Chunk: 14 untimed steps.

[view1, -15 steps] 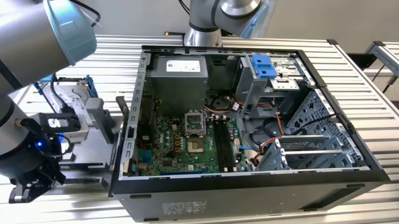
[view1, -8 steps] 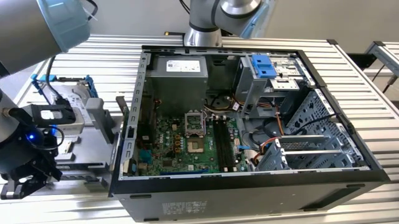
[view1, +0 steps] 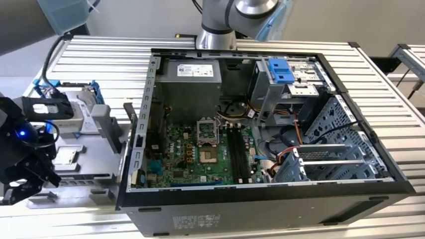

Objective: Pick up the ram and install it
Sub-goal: 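Pick up the ram and move it above insertion slot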

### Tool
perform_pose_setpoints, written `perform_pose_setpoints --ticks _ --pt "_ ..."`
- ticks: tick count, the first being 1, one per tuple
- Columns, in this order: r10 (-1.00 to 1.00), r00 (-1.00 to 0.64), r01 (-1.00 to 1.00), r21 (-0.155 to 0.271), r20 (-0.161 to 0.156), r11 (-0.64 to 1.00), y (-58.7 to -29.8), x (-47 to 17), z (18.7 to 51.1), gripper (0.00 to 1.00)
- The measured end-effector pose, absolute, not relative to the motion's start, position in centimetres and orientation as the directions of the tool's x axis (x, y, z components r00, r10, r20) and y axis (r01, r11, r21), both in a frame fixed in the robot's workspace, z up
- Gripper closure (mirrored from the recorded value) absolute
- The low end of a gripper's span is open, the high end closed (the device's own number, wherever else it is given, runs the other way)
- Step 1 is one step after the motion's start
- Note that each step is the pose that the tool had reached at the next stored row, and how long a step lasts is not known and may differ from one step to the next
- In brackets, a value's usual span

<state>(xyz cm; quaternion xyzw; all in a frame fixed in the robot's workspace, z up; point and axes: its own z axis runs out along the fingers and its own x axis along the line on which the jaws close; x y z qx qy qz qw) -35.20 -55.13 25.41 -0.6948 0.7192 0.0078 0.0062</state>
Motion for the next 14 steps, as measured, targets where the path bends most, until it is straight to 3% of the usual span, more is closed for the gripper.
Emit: perform_pose_setpoints --ticks 14 --pt "-0.999 -0.035 -0.999 0.003 -0.020 0.035 -55.1 -35.2 31.9 1.00"
